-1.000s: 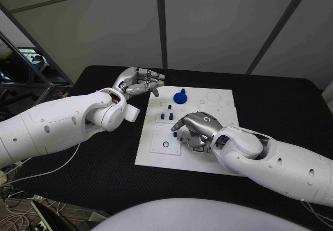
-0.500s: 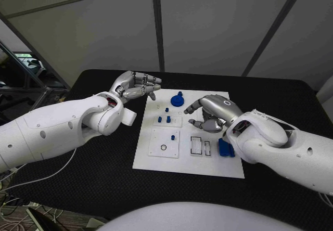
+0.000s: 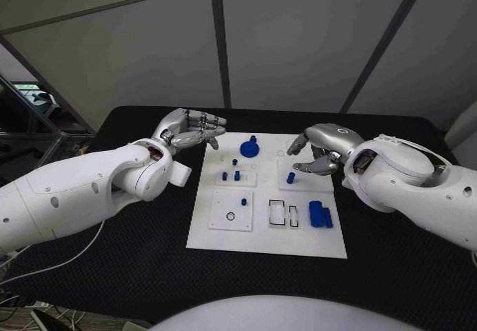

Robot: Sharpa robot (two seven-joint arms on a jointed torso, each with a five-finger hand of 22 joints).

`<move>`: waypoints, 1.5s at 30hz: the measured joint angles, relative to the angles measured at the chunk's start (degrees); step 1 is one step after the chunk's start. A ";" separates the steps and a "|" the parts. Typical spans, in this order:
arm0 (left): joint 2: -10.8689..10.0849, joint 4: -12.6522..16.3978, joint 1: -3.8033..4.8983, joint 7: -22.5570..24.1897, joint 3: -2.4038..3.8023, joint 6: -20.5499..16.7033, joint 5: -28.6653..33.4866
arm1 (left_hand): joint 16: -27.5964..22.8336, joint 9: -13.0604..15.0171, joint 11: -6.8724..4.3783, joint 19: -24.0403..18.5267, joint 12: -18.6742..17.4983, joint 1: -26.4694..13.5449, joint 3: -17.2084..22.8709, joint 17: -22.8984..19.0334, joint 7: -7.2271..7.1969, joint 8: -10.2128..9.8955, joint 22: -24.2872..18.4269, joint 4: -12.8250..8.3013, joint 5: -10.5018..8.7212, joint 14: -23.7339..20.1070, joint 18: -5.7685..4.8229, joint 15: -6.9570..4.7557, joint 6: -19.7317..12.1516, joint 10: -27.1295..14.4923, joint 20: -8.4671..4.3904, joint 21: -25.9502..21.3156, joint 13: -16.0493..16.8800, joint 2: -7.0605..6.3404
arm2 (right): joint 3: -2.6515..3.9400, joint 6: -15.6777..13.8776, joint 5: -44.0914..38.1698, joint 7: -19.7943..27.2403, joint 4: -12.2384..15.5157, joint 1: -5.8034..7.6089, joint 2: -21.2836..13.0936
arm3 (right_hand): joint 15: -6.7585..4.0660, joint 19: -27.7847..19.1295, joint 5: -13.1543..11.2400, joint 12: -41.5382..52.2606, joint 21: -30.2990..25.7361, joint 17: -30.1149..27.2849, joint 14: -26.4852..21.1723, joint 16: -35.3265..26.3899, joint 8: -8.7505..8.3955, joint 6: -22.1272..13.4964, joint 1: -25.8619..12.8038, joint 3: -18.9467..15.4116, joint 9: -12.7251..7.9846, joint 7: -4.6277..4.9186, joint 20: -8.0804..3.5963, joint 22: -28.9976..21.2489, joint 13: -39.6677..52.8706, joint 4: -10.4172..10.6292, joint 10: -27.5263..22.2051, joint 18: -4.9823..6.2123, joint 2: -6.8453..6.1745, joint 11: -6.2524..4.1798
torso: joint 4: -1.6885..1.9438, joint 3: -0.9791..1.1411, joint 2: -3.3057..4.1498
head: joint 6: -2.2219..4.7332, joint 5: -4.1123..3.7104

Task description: Assemble the parts on the task board

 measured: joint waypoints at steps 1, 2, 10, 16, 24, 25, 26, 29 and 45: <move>0.00 -0.01 0.00 0.00 0.00 0.01 0.00 | 0.00 0.00 0.00 0.00 0.00 0.00 0.00 0.00 0.00 0.00 0.00 0.00 0.00 0.00 0.00 0.00 0.00 0.00 0.00 0.00 0.00 0.00 | 0.01 0.72 -0.05 -0.04 -0.18 0.02 0.05 | 0.00 0.00 0.00 0.21 -0.03 0.00 0.00 0.00 0.00 0.00 0.00 -0.38 0.00 0.00 0.00 -0.09 0.00 0.06 -0.01 0.00 0.00 -0.01 | 0.02 0.00 0.01 | 0.03 -0.09; 0.00 -0.02 0.00 0.00 0.00 0.02 0.00 | 0.00 0.00 0.00 0.00 0.00 0.00 0.00 0.00 0.00 0.00 0.00 0.00 0.00 0.00 0.00 0.00 0.00 0.00 0.00 0.00 0.00 0.00 | 0.01 1.46 -0.09 -0.08 -0.33 0.02 0.12 | 0.00 0.00 0.00 0.33 -0.04 0.00 0.00 0.00 0.00 0.00 0.00 -0.66 0.00 0.00 0.00 -0.12 0.00 0.21 -0.13 0.00 0.00 -0.13 | 0.04 0.00 0.02 | 0.05 -0.16; -0.03 -0.18 -0.01 0.00 0.00 0.07 0.00 | 0.00 -0.01 0.00 0.00 0.00 0.00 0.00 0.00 0.00 0.00 0.00 0.00 0.00 0.00 0.01 0.00 0.00 0.00 0.00 0.00 0.00 0.00 | 0.01 7.05 -0.16 -0.13 -0.73 0.05 0.92 | 0.00 0.00 0.32 0.86 -0.33 -0.37 0.00 0.00 0.00 0.00 0.00 -2.14 0.00 0.00 0.00 -0.50 0.01 0.58 -0.62 0.01 0.00 -0.19 | 0.02 -0.01 0.02 | -0.14 0.03; -0.07 -0.22 -0.01 0.01 0.00 0.08 0.00 | 0.00 -0.05 0.00 0.00 0.00 0.00 0.00 0.01 0.00 0.00 0.01 0.00 0.00 0.00 0.00 0.00 0.00 0.00 0.00 0.00 0.00 0.00 | -0.01 8.79 -0.15 -0.14 -1.22 0.05 1.43 | 0.00 0.00 0.62 1.52 -0.56 -0.47 0.00 -0.04 0.00 0.00 0.00 -2.32 -0.01 0.00 0.00 -0.50 0.01 0.77 -0.62 0.01 0.00 -0.19 | 0.02 -0.02 0.02 | -0.26 0.05; -0.08 -0.24 -0.01 0.01 0.00 0.10 0.00 | 0.00 -0.04 0.00 0.00 0.24 0.00 0.00 -0.07 0.00 0.00 0.00 0.00 0.00 0.00 0.01 0.00 0.00 0.00 0.00 0.00 0.01 0.00 | -0.13 10.24 -0.30 -0.16 -2.54 0.04 2.61 | 0.00 0.21 0.62 2.62 -0.56 -0.51 0.00 -0.26 0.00 0.13 1.10 -2.48 -0.01 -0.13 -0.21 -0.13 0.01 0.61 -0.28 0.01 1.09 -0.51 | 0.02 0.00 0.00 | -0.35 0.12; -0.08 -0.24 -0.01 0.01 0.00 0.10 0.00 | 0.00 -0.04 0.00 0.00 0.24 0.00 0.00 -0.07 0.00 0.00 -0.04 0.00 0.00 0.00 0.00 0.00 0.00 0.00 0.00 0.00 0.01 0.00 | -0.17 10.37 -0.37 -0.18 -2.82 0.04 2.79 | 0.00 0.21 0.62 2.71 -0.56 -0.51 0.00 -0.26 0.00 0.21 1.14 -2.48 0.00 -0.21 -0.21 -0.09 0.01 0.61 -0.13 0.01 1.14 -0.60 | 0.02 0.01 0.00 | -0.35 0.12; -0.08 -0.24 -0.01 0.01 0.00 0.10 0.01 | 0.00 -0.04 0.00 0.00 0.24 0.00 0.00 -0.07 0.00 0.00 -0.04 0.00 0.00 0.00 0.00 0.00 0.00 0.00 0.00 0.00 0.01 0.00 | -0.19 10.46 -0.44 -0.19 -3.02 0.03 2.92 | 0.00 0.34 0.62 2.88 -0.56 -0.50 0.00 -0.26 0.00 0.21 1.21 -2.36 0.02 -0.21 -0.34 0.01 0.01 0.49 0.13 0.01 1.21 -0.51 | 0.01 0.02 0.00 | -0.35 0.13; -0.08 -0.24 -0.01 0.01 0.00 0.11 0.01 | 0.00 -0.04 0.00 0.00 0.24 0.00 0.00 -0.07 0.00 0.00 -0.04 0.00 0.00 0.00 0.00 0.00 0.00 0.00 0.00 0.00 -0.04 0.00 | -0.31 10.69 -0.70 -0.22 -3.52 0.02 3.31 | 0.00 0.42 0.62 3.00 -0.44 -0.32 0.00 -0.26 -0.01 0.38 1.52 -2.21 0.05 -0.04 -0.42 0.37 0.01 0.34 0.17 0.01 1.52 -0.54 | -0.02 0.03 -0.01 | -0.35 0.14; -0.19 -0.19 0.00 0.01 0.00 0.12 0.01 | 0.00 -0.04 0.00 0.00 0.24 0.00 0.00 -0.07 -0.01 0.00 -0.04 0.00 0.00 0.00 0.00 0.00 0.01 0.01 0.00 0.00 -0.04 0.00 | -0.79 12.40 -1.88 -0.44 -4.59 -0.17 4.31 | -0.64 2.45 0.32 3.86 1.72 0.72 -0.20 0.55 0.84 3.23 2.20 0.09 0.31 -0.09 -1.03 3.24 0.02 0.61 4.96 0.01 2.19 -1.26 | -0.03 0.03 -0.01 | -0.75 0.25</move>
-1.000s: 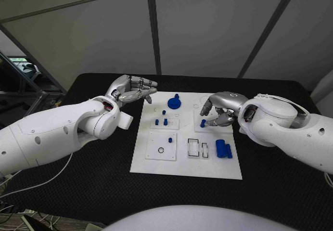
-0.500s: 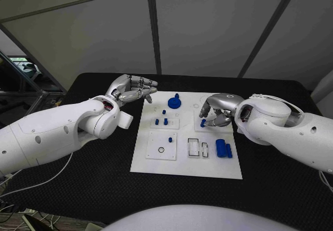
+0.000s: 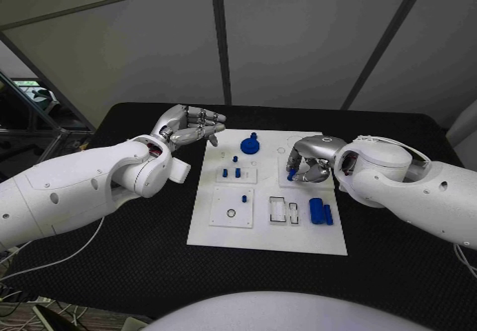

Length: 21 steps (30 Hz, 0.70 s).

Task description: Assemble the parts on the task board

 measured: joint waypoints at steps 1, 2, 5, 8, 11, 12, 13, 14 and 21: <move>0.00 0.00 0.00 0.00 0.00 0.00 0.00 | 0.00 0.00 0.00 0.00 0.00 0.00 0.00 0.00 0.00 0.00 0.00 0.00 0.00 0.00 0.00 0.00 0.00 0.00 0.00 0.00 0.00 0.00 | 0.00 0.06 -0.04 0.00 0.00 -0.01 0.02 | 0.00 0.19 0.00 0.23 0.00 -0.02 0.00 0.00 0.11 0.21 0.00 0.12 0.07 -0.21 -0.19 0.11 0.00 -0.12 0.47 0.00 0.00 -0.01 | -0.01 0.00 -0.01 | -0.02 0.01; 0.00 0.01 0.00 0.00 0.00 0.00 0.00 | 0.00 0.00 0.00 0.00 0.00 0.00 0.00 0.00 0.00 0.00 0.00 0.00 0.00 0.00 0.00 0.00 0.00 0.00 0.00 0.00 0.00 0.00 | -0.01 0.10 -0.08 0.00 0.00 -0.01 0.04 | 0.00 0.25 0.00 0.30 0.23 -0.05 0.00 0.00 0.11 0.62 0.00 0.31 0.10 -0.21 -0.16 0.26 0.00 0.03 0.86 0.01 0.00 -0.22 | -0.01 0.00 -0.01 | -0.03 0.02; -0.02 0.01 0.00 0.00 0.00 0.00 0.00 | 0.00 0.00 0.00 0.00 0.00 0.00 0.00 0.00 0.00 0.00 0.00 0.00 0.00 0.00 0.00 0.00 0.00 0.00 0.00 0.00 0.00 0.00 | -0.01 0.12 -0.18 0.00 0.03 -0.02 0.07 | -0.50 1.01 -0.01 0.55 0.95 -0.04 -0.10 0.00 0.82 1.98 0.40 0.56 0.25 -0.49 -0.39 1.18 0.10 0.27 2.28 0.00 0.39 -0.63 | -0.01 0.00 -0.02 | -0.05 0.03; -0.03 0.01 0.00 0.00 0.00 0.00 0.00 | 0.00 0.00 0.21 0.00 0.00 0.00 0.00 0.00 0.00 0.00 0.00 0.00 0.00 0.00 0.00 0.00 0.00 -0.21 0.00 0.00 0.00 0.00 | -0.01 0.06 -0.24 0.00 0.04 -0.02 0.07 | -0.71 1.53 -0.01 0.55 1.51 0.53 0.09 0.48 1.13 2.73 0.53 0.78 0.31 -0.81 -0.51 2.10 0.18 0.20 3.04 0.00 0.55 -0.98 | -0.01 0.00 -0.02 | -0.10 0.03; -0.04 0.01 0.00 0.00 0.00 0.00 0.00 | 0.00 0.00 0.21 0.00 0.00 0.00 0.00 0.00 0.00 0.00 0.00 0.00 0.00 0.00 0.00 0.00 0.00 -0.21 0.00 0.00 0.00 0.00 | -0.01 -0.13 -0.28 0.00 0.04 -0.03 0.07 | -0.72 1.94 -0.06 0.55 1.98 1.05 0.09 0.78 1.13 3.07 0.19 1.00 0.44 -1.00 -0.53 2.83 0.21 0.42 3.58 -0.93 1.02 -1.10 | -0.01 0.00 -0.02 | -0.14 0.03; -0.04 0.00 0.00 0.00 0.00 0.00 0.00 | 0.00 0.00 0.21 0.00 0.00 0.00 0.00 0.01 0.00 0.00 0.00 0.00 0.00 0.00 0.00 0.00 0.00 -0.21 0.00 0.00 0.00 0.00 | -0.02 -0.24 -0.29 0.00 0.04 -0.04 0.07 | -0.91 2.14 -0.07 0.55 2.02 1.09 -0.11 0.78 1.17 3.38 0.16 1.00 0.48 -1.02 -0.72 3.04 0.27 0.42 3.82 -0.93 1.09 -1.30 | -0.01 0.00 -0.02 | -0.14 0.03; -0.04 0.00 0.00 0.00 0.00 0.00 0.00 | 0.00 0.00 0.21 0.00 0.00 0.00 0.00 0.01 0.00 0.00 0.01 0.00 0.00 0.00 0.00 0.00 0.00 -0.21 0.00 0.00 0.00 0.00 | -0.02 -0.38 -0.30 0.00 0.04 -0.05 0.08 | -1.04 2.15 -0.11 0.55 2.07 1.21 0.01 0.99 1.35 3.63 0.20 1.00 0.48 -1.08 -0.73 3.22 0.29 0.42 4.19 -0.93 1.18 -1.28 | -0.01 0.00 -0.02 | -0.14 0.03; -0.04 0.00 0.00 0.00 0.00 0.00 0.00 | 0.00 0.00 0.21 0.00 0.00 0.00 0.00 0.00 0.00 0.00 0.00 0.00 0.00 0.00 0.00 0.00 0.00 -0.20 0.00 0.00 0.00 0.00 | -0.03 -0.61 -0.31 0.00 0.04 -0.06 0.09 | -1.13 2.17 -0.20 0.55 2.27 1.29 0.10 1.09 1.47 3.81 0.15 1.00 0.49 -1.10 -0.75 3.36 0.29 0.42 4.30 -0.93 1.24 -1.21 | -0.01 0.00 -0.02 | -0.15 0.00; -0.04 -0.01 0.00 0.00 0.00 0.00 0.00 | 0.00 0.00 0.21 0.00 0.00 0.00 0.00 0.01 0.00 0.00 0.01 0.00 0.00 0.00 0.00 0.00 0.00 -0.20 0.00 0.00 0.01 0.00 | -0.11 -2.62 -0.32 -0.30 0.42 -0.20 -0.07 | -1.54 3.39 -2.55 0.54 3.55 2.39 0.10 1.87 1.97 4.70 0.98 2.04 0.51 -1.25 -1.13 5.17 0.46 -0.12 5.72 -0.92 2.22 -1.80 | -0.01 -0.01 -0.02 | -0.20 -0.06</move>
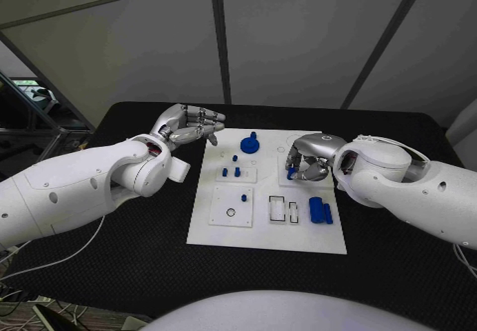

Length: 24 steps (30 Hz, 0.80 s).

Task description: Assemble the parts on the task board

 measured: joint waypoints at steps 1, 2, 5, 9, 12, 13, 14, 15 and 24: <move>0.00 -0.01 0.00 0.00 0.00 0.00 0.00 | 0.00 0.00 0.00 0.00 0.00 0.00 0.00 0.00 0.00 0.00 0.00 0.00 0.00 0.00 0.01 0.00 0.00 0.00 0.00 0.00 0.00 0.00 | -0.02 -0.35 0.00 -0.07 0.23 -0.03 -0.11 | 0.00 0.00 -0.30 0.00 0.00 0.08 0.00 0.00 0.00 0.04 0.10 0.18 0.00 0.04 0.00 0.12 0.00 -0.07 0.08 0.00 0.10 -0.08 | 0.00 0.01 0.00 | -0.01 0.23; 0.00 -0.01 0.00 0.00 0.00 0.00 0.00 | 0.00 0.00 0.00 0.00 0.00 0.00 0.00 0.00 0.00 0.00 0.00 0.00 0.00 0.00 0.00 0.00 0.00 0.00 0.00 0.00 0.00 0.00 | -0.04 -0.83 0.00 -0.15 0.62 -0.05 -0.32 | 0.00 0.12 -0.32 -0.15 0.00 0.16 0.00 0.00 0.01 0.06 0.16 0.31 0.00 0.05 -0.12 0.25 0.04 -0.20 0.39 0.00 0.17 -0.01 | 0.00 0.01 -0.01 | 0.00 0.40; -0.04 -0.06 0.00 0.00 0.00 0.00 0.00 | 0.00 0.00 0.00 0.00 0.00 0.00 0.00 -0.05 0.00 0.00 0.00 0.00 0.00 0.00 0.00 0.00 0.00 0.00 0.00 0.00 0.00 0.00 | -0.04 -1.98 0.05 -0.35 2.04 -0.05 -1.12 | 0.00 0.20 -0.34 -0.26 0.23 0.20 0.00 0.23 0.02 0.09 0.48 0.34 0.00 0.09 -0.20 0.38 0.05 -0.23 0.41 0.01 0.61 0.00 | -0.04 0.01 -0.03 | 0.10 0.44; -0.04 -0.09 0.00 -0.01 0.00 0.00 0.00 | 0.00 0.00 0.00 0.00 0.00 0.00 0.00 -0.04 0.00 0.00 0.00 0.00 0.00 0.00 0.00 0.00 0.00 0.00 0.00 0.00 0.00 0.00 | 0.13 -3.97 0.30 -0.64 5.02 0.09 -2.73 | 0.00 0.20 -0.44 -0.26 0.23 0.26 0.00 0.23 0.02 0.09 0.61 0.40 0.00 0.09 -0.20 0.38 0.04 -0.29 0.40 0.01 0.74 0.01 | -0.05 0.00 -0.09 | 0.23 0.08; -0.05 -0.10 0.00 -0.01 0.00 0.00 0.00 | 0.00 0.00 0.00 0.00 0.00 0.00 0.00 -0.04 0.00 0.00 0.00 0.00 0.00 0.00 0.00 0.00 0.00 0.00 0.00 0.00 0.00 0.00 | 0.27 -5.43 0.81 -0.75 7.74 0.18 -3.88 | 0.00 0.20 -0.44 -0.26 0.23 0.27 0.00 0.23 0.02 0.09 0.61 0.40 0.00 0.08 -0.20 0.50 0.04 -0.29 0.40 0.01 0.74 0.01 | -0.05 -0.01 -0.10 | 0.28 0.02; -0.05 -0.11 0.00 -0.01 0.00 0.00 0.00 | 0.00 0.00 0.00 0.00 0.00 0.00 0.00 -0.04 0.00 0.00 0.00 0.00 0.00 0.00 0.01 0.00 0.00 0.00 0.00 0.00 0.00 0.00 | 0.28 -5.91 1.01 -0.76 8.47 0.18 -4.08 | 0.00 0.20 -0.44 -0.50 0.22 0.26 0.00 0.23 0.02 0.09 0.61 0.48 0.00 0.08 -0.20 0.50 0.04 -0.37 0.40 0.01 0.74 0.01 | -0.05 -0.01 -0.10 | 0.35 -0.07; -0.04 -0.11 0.00 -0.01 0.00 0.00 0.00 | 0.00 0.00 0.00 0.00 0.00 0.00 0.00 -0.04 0.00 0.00 0.00 0.00 0.00 0.00 0.00 0.00 0.00 0.00 0.00 0.00 0.00 0.00 | 0.32 -6.55 1.31 -0.75 9.40 0.18 -4.19 | 0.00 0.20 -0.43 -0.57 0.23 0.27 0.00 0.23 0.02 0.09 0.61 0.62 0.00 0.08 -0.20 0.50 0.04 -0.51 0.40 0.01 0.74 0.01 | -0.05 -0.01 -0.08 | 0.44 -0.19; -0.04 -0.12 0.00 -0.01 0.00 0.00 0.00 | 0.00 0.00 0.00 0.00 0.00 0.00 0.00 -0.04 0.00 0.00 0.01 0.00 0.00 0.00 0.00 0.00 0.00 0.00 0.00 0.00 0.00 0.00 | 0.36 -7.08 1.59 -0.70 10.03 0.18 -4.19 | 0.00 0.20 -0.24 -0.57 0.23 0.26 0.00 0.23 0.02 0.09 0.61 0.68 0.00 0.08 -0.20 0.50 0.04 -0.58 0.40 0.01 0.74 0.01 | -0.05 -0.01 -0.08 | 0.48 -0.21; -0.04 -0.24 0.00 -0.02 0.00 0.00 0.01 | 0.00 0.00 0.00 0.00 0.00 0.00 0.00 -0.04 0.00 0.00 0.01 0.00 0.00 0.00 0.00 0.00 0.00 0.00 0.00 0.00 0.00 0.00 | 0.33 -10.82 4.50 0.66 12.38 0.17 -1.24 | 0.01 0.20 0.62 -0.92 0.45 0.41 0.00 0.23 0.01 0.03 0.61 0.87 0.00 0.03 -0.20 0.59 0.08 -0.77 0.61 0.01 0.73 0.22 | 0.12 -0.03 -0.01 | 0.41 0.13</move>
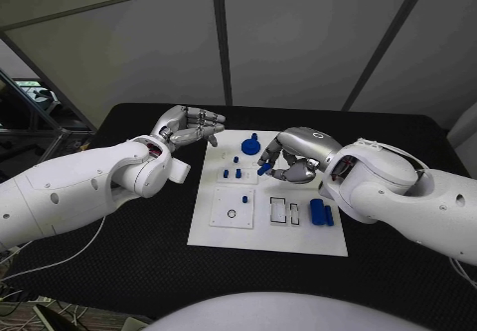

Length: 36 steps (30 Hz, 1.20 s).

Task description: Assemble the parts on the task board

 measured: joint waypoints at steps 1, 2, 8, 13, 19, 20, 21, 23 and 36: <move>0.00 -0.02 0.00 0.00 0.00 0.00 0.00 | 0.00 0.00 0.00 0.00 0.00 0.00 0.00 0.00 0.00 0.00 0.00 0.00 0.00 0.00 0.00 0.00 0.00 0.00 0.00 0.00 0.00 0.00 | -0.09 -0.24 0.25 0.21 -0.12 -0.01 0.64 | 0.00 0.00 0.00 0.00 0.00 0.00 0.00 0.00 -0.01 -0.01 0.00 0.00 0.00 -0.01 0.00 0.00 0.00 0.00 0.00 -0.01 0.00 0.00 | 0.02 -0.01 0.00 | -0.09 0.17; 0.01 -0.04 0.00 0.00 0.00 0.00 0.00 | 0.00 0.00 0.00 0.00 0.00 0.00 0.00 0.00 0.00 0.00 0.00 0.00 0.00 0.00 0.01 0.00 0.00 0.00 0.00 0.00 0.00 0.00 | -0.31 -0.45 0.49 0.43 -0.28 -0.01 1.27 | 0.00 0.00 0.01 0.00 0.00 0.00 0.00 0.00 -0.01 -0.01 0.00 0.00 0.00 -0.01 0.00 0.00 0.00 0.00 0.00 0.00 0.00 0.00 | 0.03 -0.02 0.00 | -0.14 0.28; 0.20 -0.14 0.00 0.00 0.00 0.00 0.00 | 0.00 0.00 0.00 0.00 0.00 0.22 0.00 0.00 0.00 0.00 0.00 0.00 0.00 0.00 0.00 0.00 0.00 0.00 0.00 0.00 0.00 0.22 | -2.81 -0.81 1.73 2.10 -1.83 -1.22 5.09 | 0.00 0.00 0.29 0.00 0.00 0.00 0.00 0.00 -0.06 -0.04 0.00 0.00 0.00 -0.04 0.00 0.00 -0.01 0.00 0.00 0.00 -0.01 0.00 | 0.01 0.01 0.00 | -0.27 0.90; 0.33 -0.15 0.00 0.00 0.00 0.02 0.00 | 0.00 0.00 0.00 0.00 0.00 0.22 0.00 -0.04 0.00 0.00 0.01 0.00 0.00 0.00 0.01 0.00 0.00 0.00 0.00 0.00 0.00 0.22 | -4.67 -0.76 2.17 3.21 -3.23 -2.01 7.01 | 0.00 0.00 0.54 -0.23 0.00 -0.01 0.00 0.00 -0.18 0.00 -0.01 -0.01 0.00 0.00 0.00 -0.06 -0.01 -0.01 0.00 0.00 -0.02 0.00 | -0.03 0.01 0.00 | -0.48 1.05; 0.53 -0.16 0.01 0.00 0.00 0.05 0.00 | 0.00 0.00 0.00 0.00 0.00 0.22 0.00 -0.04 0.00 0.00 0.01 0.00 0.00 0.00 0.01 0.00 0.00 0.00 0.00 0.00 0.00 0.22 | -5.76 -0.58 2.00 4.07 -4.55 -2.40 8.68 | 0.00 0.00 0.54 -0.23 0.00 -0.01 0.00 0.00 -0.34 0.02 -0.01 -0.01 0.00 0.00 0.00 -0.08 -0.01 -0.01 -0.01 0.00 -0.03 0.00 | -0.06 -0.01 0.01 | -0.67 1.38; 0.55 -0.16 0.01 0.00 0.00 0.05 0.00 | 0.00 0.00 0.00 0.00 0.00 0.22 0.00 -0.04 0.00 0.00 0.01 0.00 0.00 0.00 0.00 0.00 0.00 0.00 0.00 0.00 0.00 0.22 | -6.04 -0.51 1.92 4.18 -4.82 -2.45 8.95 | 0.00 0.00 0.54 -0.23 0.00 -0.01 0.00 0.00 -0.33 0.02 -0.01 -0.01 0.00 0.00 0.00 -0.11 -0.01 -0.01 -0.01 0.00 -0.03 0.00 | -0.06 -0.01 0.01 | -0.73 1.43; 0.56 -0.16 0.01 0.00 0.00 0.06 0.00 | 0.00 0.00 0.00 0.00 0.00 0.22 0.00 -0.04 0.00 0.00 0.01 0.00 0.00 0.00 0.00 0.00 0.00 0.00 0.00 0.00 0.00 0.22 | -6.20 -0.45 1.86 4.24 -4.98 -2.50 9.13 | 0.00 0.00 0.54 -0.23 0.00 -0.01 0.00 0.00 -0.33 0.03 -0.01 -0.01 0.00 0.00 0.00 -0.11 -0.01 -0.01 -0.01 0.01 -0.03 0.00 | -0.07 -0.01 0.01 | -0.75 1.49; 0.57 -0.16 0.01 0.00 0.00 0.07 0.00 | 0.00 0.00 0.00 0.00 0.00 0.22 0.00 -0.04 0.00 0.00 0.01 0.00 0.00 0.00 0.00 0.00 0.00 0.00 0.00 0.00 0.00 0.22 | -6.46 -0.31 1.67 4.36 -5.35 -2.59 9.51 | 0.00 0.00 0.54 -0.23 0.00 -0.01 0.00 0.00 -0.32 0.10 -0.01 -0.01 0.00 -0.07 0.00 -0.11 -0.02 -0.01 -0.01 0.00 -0.03 0.00 | -0.10 -0.01 0.01 | -0.80 1.60; 0.76 -0.17 0.01 0.00 0.00 0.21 0.00 | 0.00 0.00 0.00 0.00 0.00 0.22 0.00 -0.04 0.00 0.00 0.01 0.00 0.00 0.00 0.00 0.00 0.00 0.00 0.00 0.00 0.00 0.22 | -7.42 0.65 0.45 4.69 -6.88 -2.75 11.01 | 0.00 -0.01 0.53 -0.23 0.00 0.05 0.00 0.22 -0.32 0.18 -0.02 -0.09 0.01 -0.10 0.00 -0.11 -0.02 -0.09 -0.01 0.01 -0.04 0.00 | -0.11 0.00 0.02 | -1.05 1.64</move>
